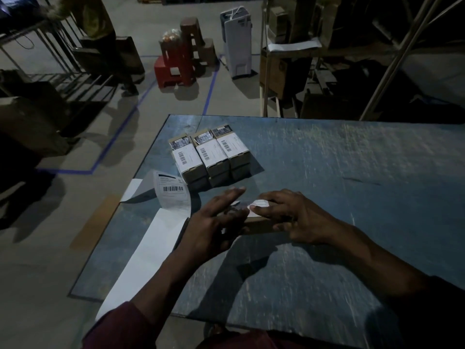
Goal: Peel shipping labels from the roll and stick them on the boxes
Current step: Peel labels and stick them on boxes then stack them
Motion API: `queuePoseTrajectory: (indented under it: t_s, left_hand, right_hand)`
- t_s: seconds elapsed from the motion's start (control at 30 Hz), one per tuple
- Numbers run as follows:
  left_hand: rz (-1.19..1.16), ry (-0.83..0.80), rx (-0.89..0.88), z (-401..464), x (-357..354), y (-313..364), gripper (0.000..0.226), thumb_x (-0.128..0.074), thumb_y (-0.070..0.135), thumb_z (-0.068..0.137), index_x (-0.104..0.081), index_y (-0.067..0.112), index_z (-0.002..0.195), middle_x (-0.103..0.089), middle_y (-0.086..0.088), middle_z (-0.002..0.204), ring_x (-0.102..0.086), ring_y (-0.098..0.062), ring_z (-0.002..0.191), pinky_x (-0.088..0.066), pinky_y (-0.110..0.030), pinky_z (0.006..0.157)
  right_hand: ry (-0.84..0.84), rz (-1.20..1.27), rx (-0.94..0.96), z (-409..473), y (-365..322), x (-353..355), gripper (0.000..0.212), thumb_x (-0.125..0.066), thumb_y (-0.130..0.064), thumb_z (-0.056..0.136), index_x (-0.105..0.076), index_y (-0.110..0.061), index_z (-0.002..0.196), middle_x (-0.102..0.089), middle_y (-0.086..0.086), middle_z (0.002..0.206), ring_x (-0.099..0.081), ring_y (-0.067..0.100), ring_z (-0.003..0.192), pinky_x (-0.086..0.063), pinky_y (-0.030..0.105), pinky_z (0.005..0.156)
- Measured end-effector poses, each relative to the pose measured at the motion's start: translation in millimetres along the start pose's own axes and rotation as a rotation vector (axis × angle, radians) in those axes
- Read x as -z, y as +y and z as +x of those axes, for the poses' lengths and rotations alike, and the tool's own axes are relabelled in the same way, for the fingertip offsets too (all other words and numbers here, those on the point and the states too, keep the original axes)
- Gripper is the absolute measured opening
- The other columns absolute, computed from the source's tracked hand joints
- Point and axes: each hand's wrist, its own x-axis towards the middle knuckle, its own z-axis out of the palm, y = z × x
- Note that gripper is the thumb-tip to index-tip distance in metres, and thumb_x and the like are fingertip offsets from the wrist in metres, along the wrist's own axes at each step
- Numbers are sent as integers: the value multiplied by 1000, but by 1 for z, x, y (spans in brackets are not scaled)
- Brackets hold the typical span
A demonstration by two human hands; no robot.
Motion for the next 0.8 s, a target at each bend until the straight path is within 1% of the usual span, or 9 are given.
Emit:
queuePoseTrajectory:
  t_s: [0.13,0.27,0.33,0.43,0.47,0.53,0.63,0.73,0.8]
  left_hand:
    - [-51,114,-73,-4,-6,3,27,-79,17,93,-78,5,117,-55,-8,152,-56,-17,140,-55,-36,105]
    - [-80,230,49,-10,-3,5,38,-90,21,83,-77,6,116,-52,-12,156,-57,-14,139,-57,-31,101]
    - [-219,290,308,-7,1,7,61,-87,39,83,-67,14,136,-45,-6,162,-47,-14,146,-51,-31,107]
    - [-563,206,958,9,6,21,86,-79,72,70,-56,37,146,-51,6,156,-56,-8,131,-51,-42,108]
    - [-718,130,1105,13,7,25,90,-83,72,66,-57,35,144,-59,3,149,-64,-13,122,-54,-50,104]
    - [-927,46,1192,18,6,30,69,-90,52,71,-69,22,129,-76,-4,124,-73,-25,111,-58,-54,99]
    - [-959,105,1110,18,9,29,39,-94,25,68,-79,16,103,-80,-10,103,-76,-30,99,-58,-44,96]
    - [-1024,108,1085,11,11,18,78,-104,11,54,-70,12,124,-79,-13,108,-76,-31,104,-59,-47,99]
    - [-998,100,1032,7,11,12,103,-102,3,52,-57,9,144,-78,-8,118,-74,-27,114,-59,-48,99]
  right_hand:
    - [123,40,98,-2,0,2,73,-79,3,75,-69,-42,130,-57,-1,148,-57,17,124,-48,33,97]
    - [236,284,111,-7,-5,8,44,-86,7,74,-82,-21,109,-60,3,146,-59,10,132,-56,31,102]
    - [276,283,100,-9,-7,9,40,-90,1,74,-82,-18,109,-62,5,144,-62,11,130,-57,33,102]
    - [321,127,176,-8,-10,9,42,-90,-1,75,-81,-19,112,-63,6,143,-61,13,130,-53,27,104]
    - [341,73,207,-8,-12,8,41,-90,-1,75,-81,-19,111,-64,7,141,-60,14,129,-51,26,104]
    - [389,14,224,-6,-14,4,42,-91,-3,74,-80,-17,112,-65,7,140,-60,16,126,-53,31,101]
    - [393,2,177,-7,-12,2,52,-91,-5,74,-75,-16,123,-64,3,140,-61,15,125,-56,39,97]
    - [337,77,70,-9,-12,1,86,-93,-9,72,-56,-30,146,-53,-5,151,-52,11,138,-53,43,106]
    - [191,77,-80,-8,-15,5,120,-96,-26,69,-21,-51,158,-31,-18,161,-31,2,147,-38,41,122]
